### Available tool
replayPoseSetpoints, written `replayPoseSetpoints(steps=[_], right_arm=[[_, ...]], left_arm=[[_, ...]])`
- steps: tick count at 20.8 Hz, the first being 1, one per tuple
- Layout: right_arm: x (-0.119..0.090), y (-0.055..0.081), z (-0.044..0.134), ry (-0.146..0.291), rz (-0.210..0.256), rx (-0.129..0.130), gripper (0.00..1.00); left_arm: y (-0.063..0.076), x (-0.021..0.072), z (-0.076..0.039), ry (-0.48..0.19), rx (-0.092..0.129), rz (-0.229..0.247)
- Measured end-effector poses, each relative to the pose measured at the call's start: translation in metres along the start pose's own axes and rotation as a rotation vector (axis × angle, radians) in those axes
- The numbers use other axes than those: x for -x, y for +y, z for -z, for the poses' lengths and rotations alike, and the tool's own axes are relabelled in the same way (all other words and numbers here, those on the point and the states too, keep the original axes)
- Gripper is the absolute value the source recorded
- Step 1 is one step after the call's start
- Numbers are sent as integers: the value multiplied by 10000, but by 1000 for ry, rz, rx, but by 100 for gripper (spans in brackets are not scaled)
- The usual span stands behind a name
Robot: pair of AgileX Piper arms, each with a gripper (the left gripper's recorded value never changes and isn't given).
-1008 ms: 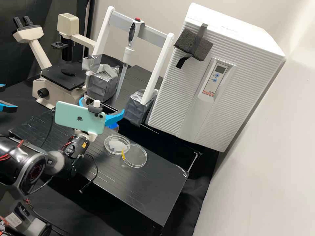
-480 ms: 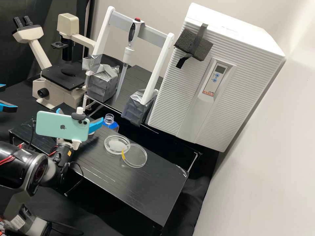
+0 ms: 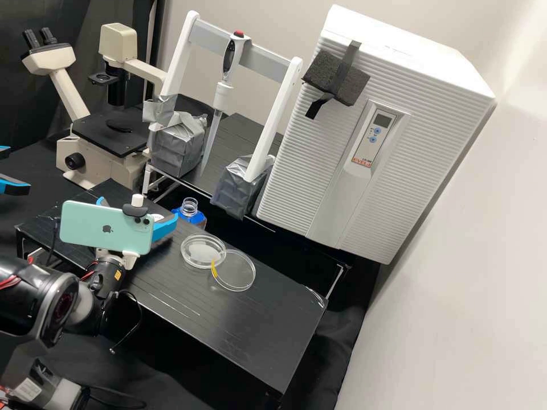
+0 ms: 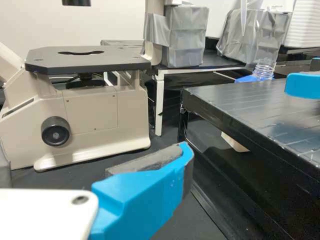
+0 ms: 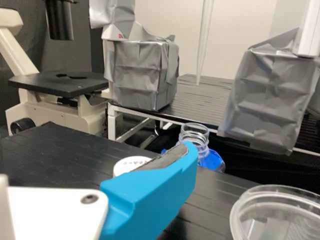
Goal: Close the bottle
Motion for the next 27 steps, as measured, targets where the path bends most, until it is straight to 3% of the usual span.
replayPoseSetpoints(steps=[15, 27], right_arm=[[7, 54, -107, -56, -29, -1, 100], [-16, -10, -149, -76, 5, -7, 100]], left_arm=[[0, 0, 0, 0, 0, 0], [0, 0, 0, 0, 0, 0]])
